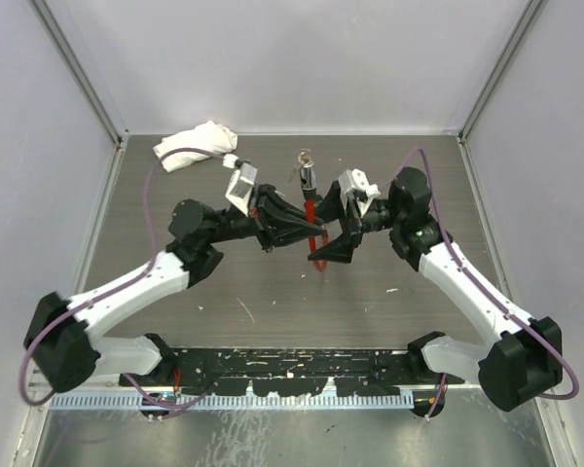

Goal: Lock with the key
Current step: Adjust the lock.

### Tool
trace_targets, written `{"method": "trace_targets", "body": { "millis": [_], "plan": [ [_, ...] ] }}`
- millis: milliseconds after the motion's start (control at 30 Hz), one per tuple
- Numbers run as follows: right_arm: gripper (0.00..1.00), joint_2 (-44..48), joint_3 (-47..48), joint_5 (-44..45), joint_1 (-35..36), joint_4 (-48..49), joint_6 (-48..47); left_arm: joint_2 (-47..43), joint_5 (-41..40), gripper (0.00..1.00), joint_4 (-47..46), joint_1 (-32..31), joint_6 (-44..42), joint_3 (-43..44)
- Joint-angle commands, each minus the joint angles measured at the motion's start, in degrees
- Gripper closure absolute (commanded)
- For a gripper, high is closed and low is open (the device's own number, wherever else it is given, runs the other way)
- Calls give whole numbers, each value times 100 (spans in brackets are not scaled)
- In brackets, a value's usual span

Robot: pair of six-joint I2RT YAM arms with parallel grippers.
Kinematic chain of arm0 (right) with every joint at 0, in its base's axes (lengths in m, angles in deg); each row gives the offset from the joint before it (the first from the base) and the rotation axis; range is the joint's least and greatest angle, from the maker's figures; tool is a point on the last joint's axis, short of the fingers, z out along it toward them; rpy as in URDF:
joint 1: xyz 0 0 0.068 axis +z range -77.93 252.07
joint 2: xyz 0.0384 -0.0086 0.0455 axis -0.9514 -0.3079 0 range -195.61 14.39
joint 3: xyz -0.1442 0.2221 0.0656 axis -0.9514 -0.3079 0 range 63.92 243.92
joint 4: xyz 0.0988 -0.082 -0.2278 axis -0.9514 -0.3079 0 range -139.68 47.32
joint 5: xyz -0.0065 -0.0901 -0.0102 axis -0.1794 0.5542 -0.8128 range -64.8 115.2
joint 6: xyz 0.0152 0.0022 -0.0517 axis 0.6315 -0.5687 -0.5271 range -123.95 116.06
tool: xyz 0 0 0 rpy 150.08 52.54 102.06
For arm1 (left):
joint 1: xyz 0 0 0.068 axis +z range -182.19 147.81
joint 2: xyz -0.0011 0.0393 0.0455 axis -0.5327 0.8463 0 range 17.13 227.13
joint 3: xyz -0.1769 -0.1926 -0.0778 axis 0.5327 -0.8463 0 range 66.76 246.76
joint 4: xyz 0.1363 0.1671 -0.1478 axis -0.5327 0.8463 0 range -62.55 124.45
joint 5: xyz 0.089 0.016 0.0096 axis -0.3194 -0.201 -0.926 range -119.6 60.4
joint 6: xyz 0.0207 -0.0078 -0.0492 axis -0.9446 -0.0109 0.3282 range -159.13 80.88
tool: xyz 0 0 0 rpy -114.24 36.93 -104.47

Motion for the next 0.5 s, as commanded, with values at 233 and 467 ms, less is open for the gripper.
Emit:
{"method": "trace_targets", "body": {
  "millis": [233, 467],
  "plan": [
    [14, -204, 2582, 1122, 0, -3524, -2258, -1968, -2831, 100, 5232, -39, -3008, 1850],
    [14, -303, 3005, 1986, 42, -3811, -2203, -1185, -4841, 100, 7998, -128, -4330, 3844]
  ]
}}
